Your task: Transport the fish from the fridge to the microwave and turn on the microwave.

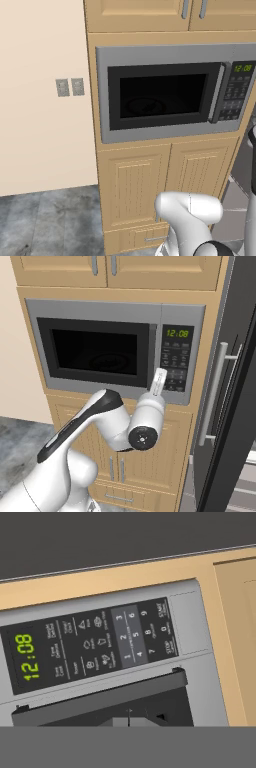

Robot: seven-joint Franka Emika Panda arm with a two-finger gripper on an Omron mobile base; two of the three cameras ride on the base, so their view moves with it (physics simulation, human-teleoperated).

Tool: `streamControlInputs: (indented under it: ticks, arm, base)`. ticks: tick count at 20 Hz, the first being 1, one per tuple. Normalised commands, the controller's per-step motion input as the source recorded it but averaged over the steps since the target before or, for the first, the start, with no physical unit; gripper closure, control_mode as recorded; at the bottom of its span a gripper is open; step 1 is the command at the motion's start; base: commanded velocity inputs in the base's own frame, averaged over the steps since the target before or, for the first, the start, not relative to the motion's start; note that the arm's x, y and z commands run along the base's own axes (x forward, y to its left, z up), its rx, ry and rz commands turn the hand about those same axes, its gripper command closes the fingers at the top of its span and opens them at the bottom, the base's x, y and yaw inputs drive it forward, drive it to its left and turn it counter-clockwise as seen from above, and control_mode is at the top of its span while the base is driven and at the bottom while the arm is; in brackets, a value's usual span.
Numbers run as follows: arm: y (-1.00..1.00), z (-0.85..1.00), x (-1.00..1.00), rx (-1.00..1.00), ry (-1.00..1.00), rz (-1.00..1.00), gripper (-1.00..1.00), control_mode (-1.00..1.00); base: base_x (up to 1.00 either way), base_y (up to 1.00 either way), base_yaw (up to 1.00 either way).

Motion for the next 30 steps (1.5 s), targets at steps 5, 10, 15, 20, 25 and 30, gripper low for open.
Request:
streamControlInputs:
  ticks: [5, 10, 15, 20, 25, 30]
  arm:
    - [-0.07, -0.12, 0.02, 0.00, 0.00, -0.01, 1.00, -1.00]
    - [-0.07, -0.12, 0.06, 0.00, 0.00, -0.01, 1.00, -1.00]
    - [-0.06, -0.13, 0.09, 0.00, 0.00, -0.01, 1.00, -1.00]
    - [-0.01, -0.13, 0.15, 0.00, 0.00, 0.00, 1.00, -1.00]
    - [-0.03, -0.13, 0.16, 0.00, 0.00, 0.00, 1.00, -1.00]
    - [-0.10, -0.08, 0.11, 0.00, 0.00, 0.00, 1.00, -1.00]
  base:
    - [0.00, 0.00, 0.00]
    - [0.00, 0.00, 0.00]
    - [0.00, 0.00, 0.00]
    - [0.00, 0.00, 0.00]
    - [0.00, 0.00, 0.00]
    - [0.00, 0.00, 0.00]
